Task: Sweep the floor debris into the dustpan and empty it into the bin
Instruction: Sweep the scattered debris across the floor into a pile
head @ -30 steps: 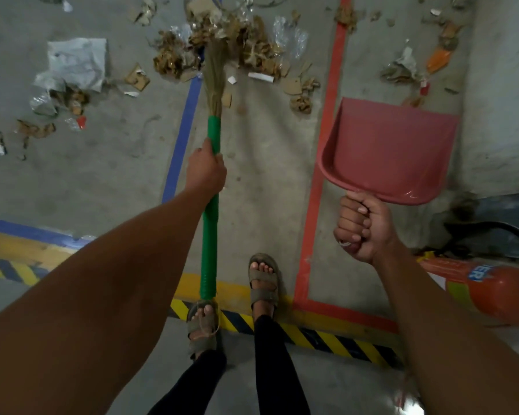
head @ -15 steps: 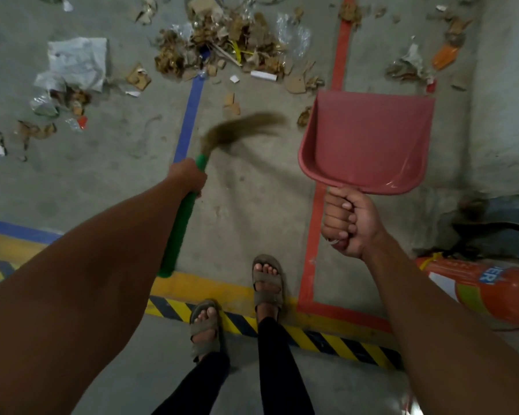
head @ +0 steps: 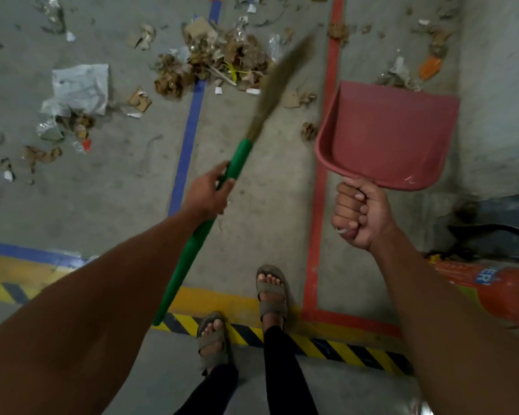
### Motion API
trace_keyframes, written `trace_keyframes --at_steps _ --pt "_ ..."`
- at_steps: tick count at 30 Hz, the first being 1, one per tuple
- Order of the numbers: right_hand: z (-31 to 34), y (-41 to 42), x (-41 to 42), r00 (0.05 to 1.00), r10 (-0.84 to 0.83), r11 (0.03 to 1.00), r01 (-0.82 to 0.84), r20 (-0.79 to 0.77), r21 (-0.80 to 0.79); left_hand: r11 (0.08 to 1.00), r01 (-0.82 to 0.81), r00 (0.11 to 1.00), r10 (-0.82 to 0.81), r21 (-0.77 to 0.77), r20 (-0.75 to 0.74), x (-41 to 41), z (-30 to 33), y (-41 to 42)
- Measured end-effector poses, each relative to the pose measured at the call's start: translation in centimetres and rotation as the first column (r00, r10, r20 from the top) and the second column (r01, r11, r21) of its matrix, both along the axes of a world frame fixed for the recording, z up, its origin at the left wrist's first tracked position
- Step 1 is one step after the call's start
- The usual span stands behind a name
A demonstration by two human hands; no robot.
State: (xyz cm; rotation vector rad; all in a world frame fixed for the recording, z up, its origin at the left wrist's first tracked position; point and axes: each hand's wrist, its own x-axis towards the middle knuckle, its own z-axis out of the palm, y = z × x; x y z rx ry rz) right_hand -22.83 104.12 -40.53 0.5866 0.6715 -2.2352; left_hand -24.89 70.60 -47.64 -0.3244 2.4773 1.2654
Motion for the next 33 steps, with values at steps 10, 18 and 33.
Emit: trace_keyframes --at_steps 10,18,33 --pt "-1.6 5.8 2.8 0.994 -0.106 0.994 0.105 0.002 0.033 0.781 0.61 0.748 -0.511 -0.136 0.423 -0.7 -3.9 11.0" --pt "-2.7 7.5 4.4 0.987 -0.161 0.987 0.161 0.017 0.012 0.935 0.048 0.987 0.009 -0.351 0.16 -5.0 -5.5 10.1" --pt "0.2 15.6 2.1 0.966 -0.255 0.965 0.257 -0.041 0.054 0.605 0.777 0.628 -0.766 -0.175 0.139 0.3 -4.3 23.6"
